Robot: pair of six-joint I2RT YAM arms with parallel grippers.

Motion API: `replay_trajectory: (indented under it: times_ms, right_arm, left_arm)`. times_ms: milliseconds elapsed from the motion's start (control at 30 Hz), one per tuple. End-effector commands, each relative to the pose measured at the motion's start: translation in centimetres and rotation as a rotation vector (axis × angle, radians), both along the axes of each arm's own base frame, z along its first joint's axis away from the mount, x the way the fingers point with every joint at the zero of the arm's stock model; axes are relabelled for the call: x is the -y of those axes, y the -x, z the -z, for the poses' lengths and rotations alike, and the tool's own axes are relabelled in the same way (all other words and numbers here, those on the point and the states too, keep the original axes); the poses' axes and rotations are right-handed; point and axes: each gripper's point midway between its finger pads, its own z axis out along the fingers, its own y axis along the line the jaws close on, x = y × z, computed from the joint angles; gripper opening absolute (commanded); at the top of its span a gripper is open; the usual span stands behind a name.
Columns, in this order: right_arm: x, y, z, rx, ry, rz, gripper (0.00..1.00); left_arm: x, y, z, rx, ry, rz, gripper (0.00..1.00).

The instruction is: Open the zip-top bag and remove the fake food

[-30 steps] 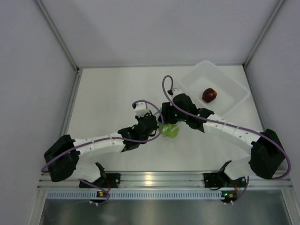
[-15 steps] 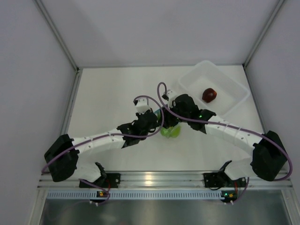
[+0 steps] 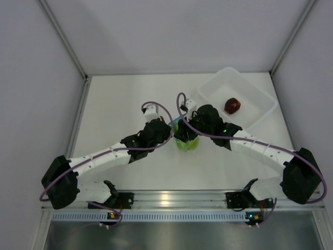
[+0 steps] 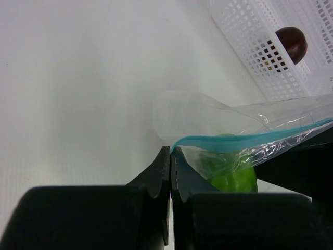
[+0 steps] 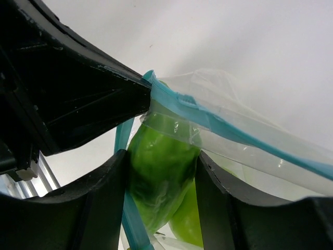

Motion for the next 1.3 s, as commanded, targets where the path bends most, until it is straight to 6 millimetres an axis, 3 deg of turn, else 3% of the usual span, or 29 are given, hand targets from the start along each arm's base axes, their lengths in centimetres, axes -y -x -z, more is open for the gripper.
replay_trajectory:
  times_ms: [0, 100, 267, 367, 500, 700, 1000, 1267]
  right_arm:
    - [-0.3, 2.9, 0.1, -0.156, -0.023, -0.023, 0.00]
    - [0.8, 1.6, 2.2, -0.188, 0.064, 0.130, 0.00]
    - [0.8, 3.3, 4.7, -0.233, 0.166, 0.089, 0.00]
    - [0.4, 4.1, 5.4, -0.274, 0.191, 0.083, 0.00]
    - [1.5, 3.4, 6.2, -0.295, 0.254, 0.174, 0.00]
    - [2.4, 4.8, 7.0, -0.294, 0.299, 0.152, 0.00]
    - [1.9, 7.8, 7.0, -0.293, 0.274, -0.042, 0.00]
    - [1.5, 8.2, 5.1, -0.187, 0.177, -0.126, 0.00]
  left_arm:
    - [-8.9, -3.0, 1.3, 0.037, -0.226, -0.298, 0.00]
    - [-9.4, -2.9, 0.8, 0.052, -0.212, -0.317, 0.00]
    - [-10.5, -3.3, -1.6, 0.108, -0.204, -0.368, 0.00]
    - [-9.9, -3.6, -2.6, 0.131, -0.184, -0.345, 0.00]
    - [-9.5, -3.8, -3.6, 0.163, -0.146, -0.331, 0.00]
    - [-12.0, -4.0, -4.3, 0.182, -0.175, -0.471, 0.00]
    - [-12.7, -4.3, -4.4, 0.165, -0.200, -0.551, 0.00]
    - [-10.7, -4.4, -2.3, 0.101, -0.198, -0.439, 0.00]
